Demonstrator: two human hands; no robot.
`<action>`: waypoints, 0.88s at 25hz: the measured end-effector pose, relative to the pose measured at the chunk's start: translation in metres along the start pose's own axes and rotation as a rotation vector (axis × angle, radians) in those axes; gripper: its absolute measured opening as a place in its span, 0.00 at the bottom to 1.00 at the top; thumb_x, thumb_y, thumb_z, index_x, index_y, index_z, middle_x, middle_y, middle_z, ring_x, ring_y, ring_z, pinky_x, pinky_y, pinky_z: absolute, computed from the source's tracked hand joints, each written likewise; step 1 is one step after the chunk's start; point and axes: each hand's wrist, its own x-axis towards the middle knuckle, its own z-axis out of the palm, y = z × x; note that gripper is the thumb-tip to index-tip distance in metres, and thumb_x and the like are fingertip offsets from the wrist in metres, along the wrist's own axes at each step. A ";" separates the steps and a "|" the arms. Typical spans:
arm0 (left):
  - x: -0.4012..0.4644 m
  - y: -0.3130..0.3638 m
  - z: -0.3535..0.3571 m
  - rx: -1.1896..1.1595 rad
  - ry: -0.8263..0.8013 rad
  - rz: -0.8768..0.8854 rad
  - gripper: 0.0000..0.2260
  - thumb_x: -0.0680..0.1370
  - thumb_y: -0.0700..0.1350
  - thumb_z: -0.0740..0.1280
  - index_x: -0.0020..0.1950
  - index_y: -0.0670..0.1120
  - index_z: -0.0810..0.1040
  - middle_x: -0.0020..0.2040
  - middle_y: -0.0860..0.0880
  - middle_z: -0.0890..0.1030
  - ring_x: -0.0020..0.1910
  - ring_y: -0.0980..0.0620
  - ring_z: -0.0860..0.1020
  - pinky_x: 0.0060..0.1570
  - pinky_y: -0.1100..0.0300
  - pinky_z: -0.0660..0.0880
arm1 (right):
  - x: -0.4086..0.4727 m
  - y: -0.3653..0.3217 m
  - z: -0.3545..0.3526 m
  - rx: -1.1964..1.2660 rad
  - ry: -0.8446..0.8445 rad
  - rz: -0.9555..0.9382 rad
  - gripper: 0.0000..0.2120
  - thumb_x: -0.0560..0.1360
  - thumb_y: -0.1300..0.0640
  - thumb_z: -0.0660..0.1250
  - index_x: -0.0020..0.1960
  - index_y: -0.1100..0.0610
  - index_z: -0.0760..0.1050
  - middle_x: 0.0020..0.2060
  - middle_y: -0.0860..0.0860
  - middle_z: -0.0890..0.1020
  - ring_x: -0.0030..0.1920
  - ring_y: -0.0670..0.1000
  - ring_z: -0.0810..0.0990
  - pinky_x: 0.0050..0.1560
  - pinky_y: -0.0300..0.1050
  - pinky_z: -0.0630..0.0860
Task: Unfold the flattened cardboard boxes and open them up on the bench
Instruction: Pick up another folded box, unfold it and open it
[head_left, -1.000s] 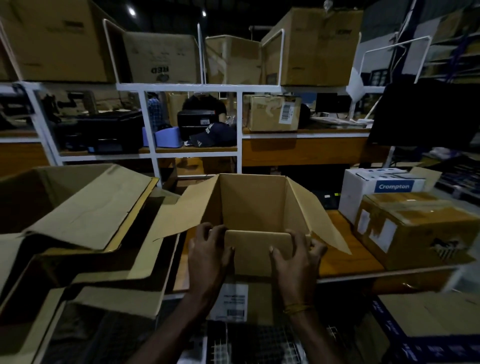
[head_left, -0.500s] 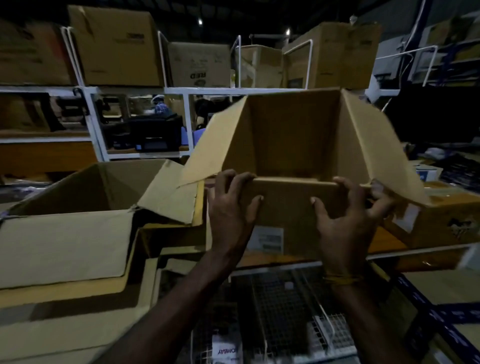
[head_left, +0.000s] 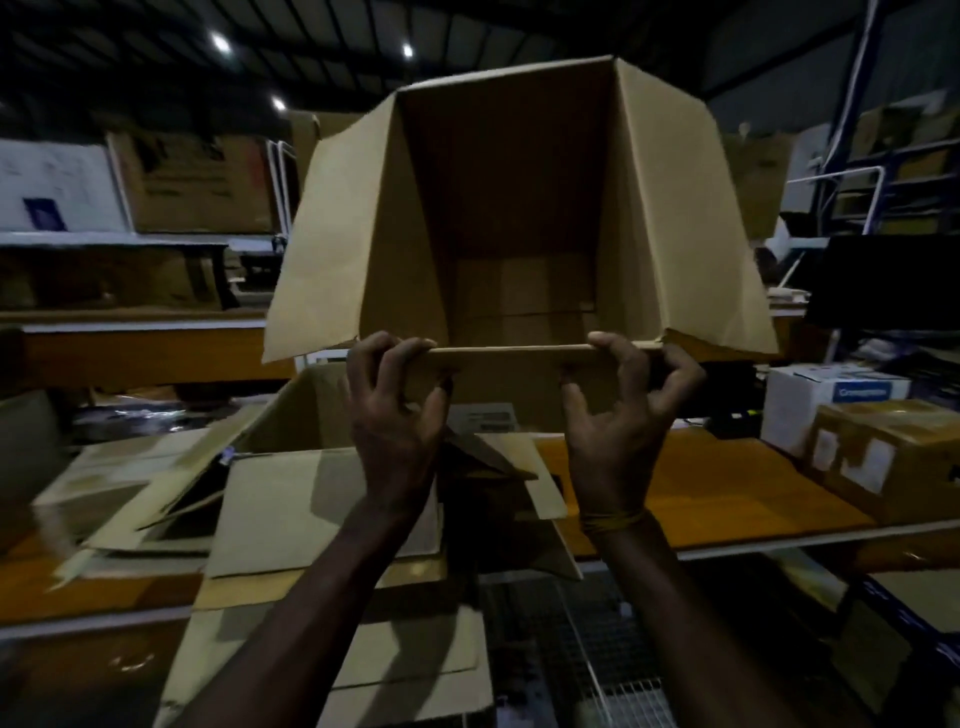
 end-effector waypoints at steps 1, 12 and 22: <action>0.006 -0.007 -0.014 -0.002 0.029 0.011 0.19 0.71 0.38 0.75 0.61 0.42 0.77 0.63 0.42 0.70 0.63 0.44 0.71 0.61 0.54 0.74 | -0.002 -0.014 0.010 0.031 0.000 -0.010 0.22 0.68 0.63 0.76 0.60 0.56 0.77 0.61 0.65 0.67 0.62 0.55 0.70 0.61 0.26 0.67; 0.035 -0.099 -0.120 0.252 0.105 0.037 0.21 0.71 0.37 0.74 0.62 0.46 0.75 0.64 0.40 0.70 0.61 0.39 0.71 0.46 0.44 0.78 | -0.054 -0.082 0.123 0.258 -0.144 0.028 0.25 0.67 0.66 0.75 0.61 0.50 0.75 0.63 0.55 0.63 0.63 0.49 0.66 0.57 0.22 0.67; 0.057 -0.137 -0.148 0.464 -0.130 -0.122 0.19 0.73 0.44 0.75 0.63 0.52 0.77 0.62 0.46 0.73 0.57 0.43 0.72 0.49 0.57 0.68 | -0.080 -0.090 0.171 0.116 -0.376 0.156 0.24 0.71 0.56 0.75 0.65 0.46 0.73 0.64 0.54 0.64 0.64 0.51 0.68 0.61 0.39 0.70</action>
